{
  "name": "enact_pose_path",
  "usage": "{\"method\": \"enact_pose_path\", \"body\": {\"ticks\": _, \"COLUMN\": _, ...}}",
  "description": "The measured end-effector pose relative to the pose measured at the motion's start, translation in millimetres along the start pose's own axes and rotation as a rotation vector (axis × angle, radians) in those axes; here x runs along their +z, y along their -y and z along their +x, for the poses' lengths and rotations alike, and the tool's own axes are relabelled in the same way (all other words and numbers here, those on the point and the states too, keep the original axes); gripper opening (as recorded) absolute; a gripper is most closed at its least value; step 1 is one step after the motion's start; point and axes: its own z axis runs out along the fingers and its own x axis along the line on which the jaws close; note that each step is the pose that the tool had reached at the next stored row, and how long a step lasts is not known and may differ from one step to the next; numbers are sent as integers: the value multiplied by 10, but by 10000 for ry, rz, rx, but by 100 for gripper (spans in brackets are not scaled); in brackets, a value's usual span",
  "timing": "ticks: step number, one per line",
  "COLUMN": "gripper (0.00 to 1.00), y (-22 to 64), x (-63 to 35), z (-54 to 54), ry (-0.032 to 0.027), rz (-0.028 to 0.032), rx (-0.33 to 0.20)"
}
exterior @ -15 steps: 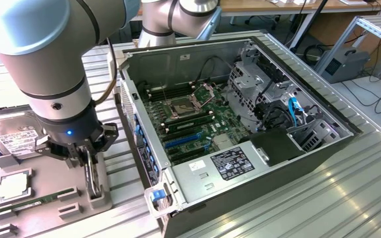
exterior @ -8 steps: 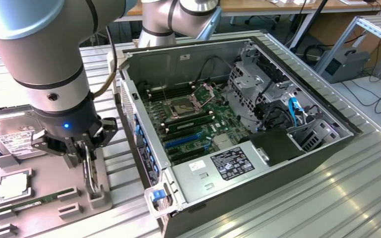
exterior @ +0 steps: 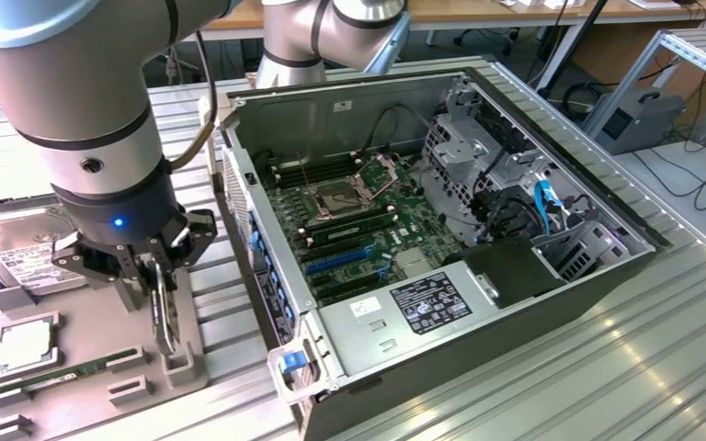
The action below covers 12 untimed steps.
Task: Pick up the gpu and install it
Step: 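Pick up the gpu and move the gpu toward the slot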
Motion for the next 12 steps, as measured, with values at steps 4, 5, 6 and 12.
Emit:
{"method": "enact_pose_path", "body": {"ticks": 4, "gripper": 27, "y": -2, "x": -59, "z": -1, "ry": 0, "rz": -1, "rx": 0}}
{"method": "enact_pose_path", "body": {"ticks": 5, "gripper": 27, "y": -2, "x": -70, "z": -1, "ry": -1, "rz": -1, "rx": -1}}
{"method": "enact_pose_path", "body": {"ticks": 6, "gripper": 27, "y": -3, "x": -81, "z": -1, "ry": 0, "rz": -1, "rx": 0}}
{"method": "enact_pose_path", "body": {"ticks": 12, "gripper": 27, "y": -5, "x": -141, "z": -1, "ry": 0, "rz": -1, "rx": 0}}
